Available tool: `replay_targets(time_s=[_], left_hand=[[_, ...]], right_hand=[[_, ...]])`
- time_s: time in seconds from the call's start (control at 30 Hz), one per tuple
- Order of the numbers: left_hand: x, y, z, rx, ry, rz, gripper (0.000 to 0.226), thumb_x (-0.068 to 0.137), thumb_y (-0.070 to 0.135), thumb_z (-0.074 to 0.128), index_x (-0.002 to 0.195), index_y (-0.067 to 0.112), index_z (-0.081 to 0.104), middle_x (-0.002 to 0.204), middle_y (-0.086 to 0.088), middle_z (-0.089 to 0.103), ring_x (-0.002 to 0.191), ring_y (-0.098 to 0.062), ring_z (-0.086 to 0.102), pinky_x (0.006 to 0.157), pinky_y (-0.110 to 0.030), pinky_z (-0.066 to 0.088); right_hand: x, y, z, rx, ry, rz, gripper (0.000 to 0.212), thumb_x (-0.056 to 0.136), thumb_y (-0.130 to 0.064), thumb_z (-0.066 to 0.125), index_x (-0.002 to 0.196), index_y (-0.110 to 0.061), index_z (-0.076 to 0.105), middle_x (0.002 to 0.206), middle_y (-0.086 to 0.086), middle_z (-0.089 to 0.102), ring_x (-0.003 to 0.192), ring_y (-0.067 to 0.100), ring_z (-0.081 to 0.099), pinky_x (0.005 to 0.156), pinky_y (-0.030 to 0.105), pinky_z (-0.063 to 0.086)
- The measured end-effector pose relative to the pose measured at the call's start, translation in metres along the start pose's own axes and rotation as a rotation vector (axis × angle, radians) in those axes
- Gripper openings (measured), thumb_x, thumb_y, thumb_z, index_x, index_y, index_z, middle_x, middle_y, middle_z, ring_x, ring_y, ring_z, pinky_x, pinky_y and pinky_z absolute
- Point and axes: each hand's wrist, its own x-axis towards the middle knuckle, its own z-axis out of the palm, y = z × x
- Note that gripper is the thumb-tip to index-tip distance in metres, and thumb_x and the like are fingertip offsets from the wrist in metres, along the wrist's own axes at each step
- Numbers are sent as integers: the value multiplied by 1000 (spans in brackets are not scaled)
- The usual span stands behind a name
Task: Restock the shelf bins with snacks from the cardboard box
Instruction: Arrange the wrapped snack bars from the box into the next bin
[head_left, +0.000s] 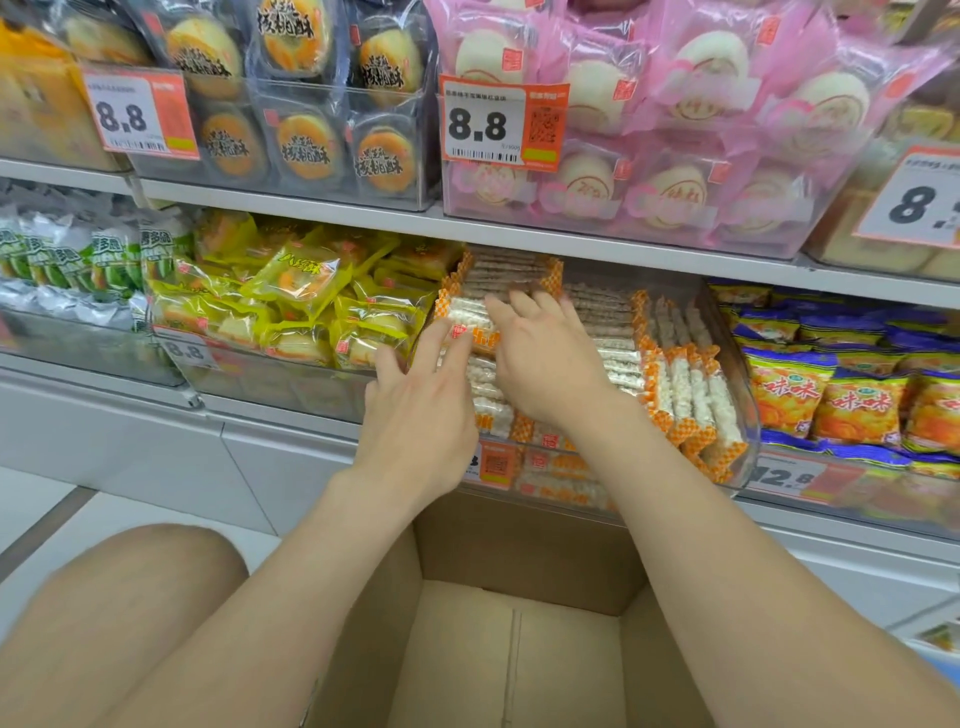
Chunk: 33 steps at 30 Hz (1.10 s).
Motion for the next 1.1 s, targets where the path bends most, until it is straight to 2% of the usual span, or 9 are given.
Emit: replay_targets(time_s=[0.2, 0.3, 0.4, 0.57, 0.77, 0.9, 0.97, 1.03, 1.1], left_hand=[[-3, 3, 4, 9, 44, 4, 53, 109, 39, 36, 160, 26, 33, 167, 3, 27, 114, -41, 39, 81, -51, 52], [-3, 1, 6, -5, 60, -5, 52, 109, 42, 36, 159, 29, 34, 166, 4, 29, 116, -39, 39, 85, -51, 50], [-5, 3, 7, -8, 70, -16, 51, 109, 44, 37, 158, 31, 35, 165, 4, 30, 118, -37, 38, 88, -50, 45], [-7, 2, 5, -1, 105, -19, 48, 106, 43, 41, 152, 31, 42, 159, 1, 37, 118, -36, 38, 90, -50, 41], [-14, 3, -1, -8, 217, 2, 39, 102, 38, 51, 138, 24, 56, 138, -5, 51, 113, -34, 40, 86, -49, 38], [-34, 13, -15, -98, 401, 148, 13, 96, 25, 56, 101, 15, 61, 99, -6, 55, 93, -31, 48, 74, -46, 41], [-61, 23, -8, -219, 240, 238, 8, 95, 23, 55, 92, 16, 56, 81, 0, 56, 78, -28, 54, 64, -45, 43], [-92, 31, 14, -242, -205, 236, 6, 95, 27, 54, 90, 23, 54, 77, 5, 59, 75, -26, 61, 59, -40, 44], [-119, 33, 49, -130, -661, 236, 6, 95, 29, 52, 93, 27, 57, 90, 2, 67, 86, -29, 66, 64, -36, 46]], right_hand=[[-3, -6, -2, -132, -71, -30, 79, 96, -23, 53, 164, -8, 15, 164, 18, 27, 154, 36, 19, 129, 54, 7], [-7, -4, -2, -17, 55, 1, 66, 94, -25, 51, 156, -6, 33, 152, 13, 45, 145, 33, 36, 127, 50, 18], [-13, 1, -7, 58, 223, 7, 43, 91, -22, 52, 132, -10, 59, 128, 8, 61, 124, 32, 52, 112, 45, 39], [-49, -4, -22, 163, 389, -18, 26, 90, -23, 52, 110, -15, 67, 103, 1, 64, 99, 24, 55, 86, 42, 48], [-120, -12, -37, 361, 163, -19, 16, 84, -26, 48, 86, -26, 64, 79, -8, 65, 76, 19, 61, 64, 40, 53], [-152, -5, -30, 275, -105, 8, 21, 80, -31, 47, 89, -25, 65, 82, -3, 69, 82, 27, 66, 65, 36, 53], [-168, -2, -14, 227, -366, 18, 23, 83, -30, 49, 95, -25, 69, 92, 4, 70, 91, 32, 67, 70, 37, 54], [-186, 2, 12, 175, -676, 10, 25, 88, -27, 49, 99, -22, 71, 96, 7, 67, 93, 35, 67, 74, 38, 57], [-201, 4, 41, 149, -917, 0, 26, 88, -20, 48, 96, -14, 73, 89, 9, 68, 91, 35, 68, 74, 43, 60]])
